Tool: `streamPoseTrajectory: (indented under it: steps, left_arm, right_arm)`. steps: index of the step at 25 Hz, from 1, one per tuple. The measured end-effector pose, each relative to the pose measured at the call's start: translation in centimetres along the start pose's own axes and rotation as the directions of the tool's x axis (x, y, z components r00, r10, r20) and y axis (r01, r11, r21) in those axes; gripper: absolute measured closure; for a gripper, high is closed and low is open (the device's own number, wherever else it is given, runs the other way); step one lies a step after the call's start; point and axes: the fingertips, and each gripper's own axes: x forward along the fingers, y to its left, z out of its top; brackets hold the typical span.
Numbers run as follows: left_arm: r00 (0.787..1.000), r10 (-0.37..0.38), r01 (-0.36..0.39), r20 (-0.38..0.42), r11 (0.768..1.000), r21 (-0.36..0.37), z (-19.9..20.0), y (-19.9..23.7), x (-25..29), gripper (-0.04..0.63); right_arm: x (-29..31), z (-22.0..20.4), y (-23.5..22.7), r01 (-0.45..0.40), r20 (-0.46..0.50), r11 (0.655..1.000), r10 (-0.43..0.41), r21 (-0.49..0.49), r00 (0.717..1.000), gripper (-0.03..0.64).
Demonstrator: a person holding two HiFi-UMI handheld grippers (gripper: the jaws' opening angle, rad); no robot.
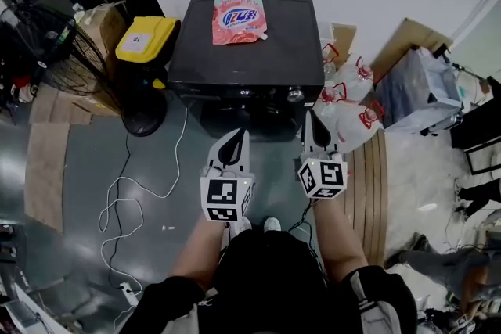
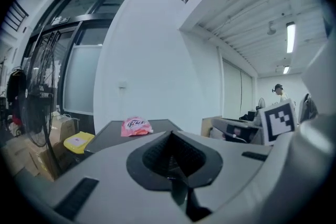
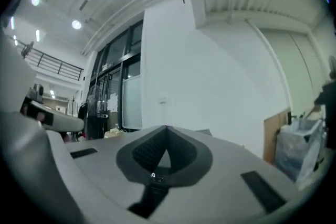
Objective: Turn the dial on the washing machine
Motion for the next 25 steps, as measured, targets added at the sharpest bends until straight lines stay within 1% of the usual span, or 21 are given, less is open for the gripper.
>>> streamPoseTrajectory:
  steps: [2,4,7,10,13,15,19,25]
  left_arm:
    - [1.000,-0.007,0.007,0.028,1.000,0.007,2.7,-0.7,-0.9,0.583]
    - [0.998,-0.013,0.013,0.058,1.000,0.013,4.8,-1.4,-1.9,0.583]
    - [0.997,-0.023,0.021,0.077,1.000,0.024,6.5,-2.7,-2.7,0.583]
    - [0.997,-0.030,0.028,0.075,0.999,0.033,7.5,-3.9,-3.1,0.583]
    - [0.995,-0.043,0.038,0.091,0.998,0.057,8.8,-4.6,-3.7,0.583]
    - [0.993,-0.057,0.052,0.102,0.997,0.054,9.3,-5.1,-4.1,0.583]
    - [0.991,-0.073,0.069,0.109,0.997,0.047,9.5,-5.6,-4.4,0.583]
    - [0.993,-0.065,0.060,0.101,0.997,0.053,9.2,-5.6,-4.9,0.583]
  right_arm:
    - [-2.5,3.7,1.3,0.014,0.027,0.999,-0.012,-0.049,1.000,0.618]
    - [-4.6,6.3,2.1,0.023,0.042,0.999,-0.022,-0.025,0.999,0.618]
    - [-6.3,8.3,2.5,0.023,0.050,1.000,-0.023,0.003,0.998,0.617]
    - [-6.9,9.6,2.1,0.031,0.060,0.999,-0.031,0.009,0.998,0.617]
    - [-7.3,11.1,1.9,0.037,0.084,0.999,-0.039,0.018,0.996,0.617]
    - [-7.6,11.8,1.7,0.041,0.093,0.999,-0.042,0.017,0.995,0.617]
    - [-7.7,12.2,1.6,0.041,0.096,0.999,-0.043,0.020,0.994,0.617]
    - [-7.9,12.2,1.8,0.042,0.097,0.999,-0.043,0.012,0.994,0.617]
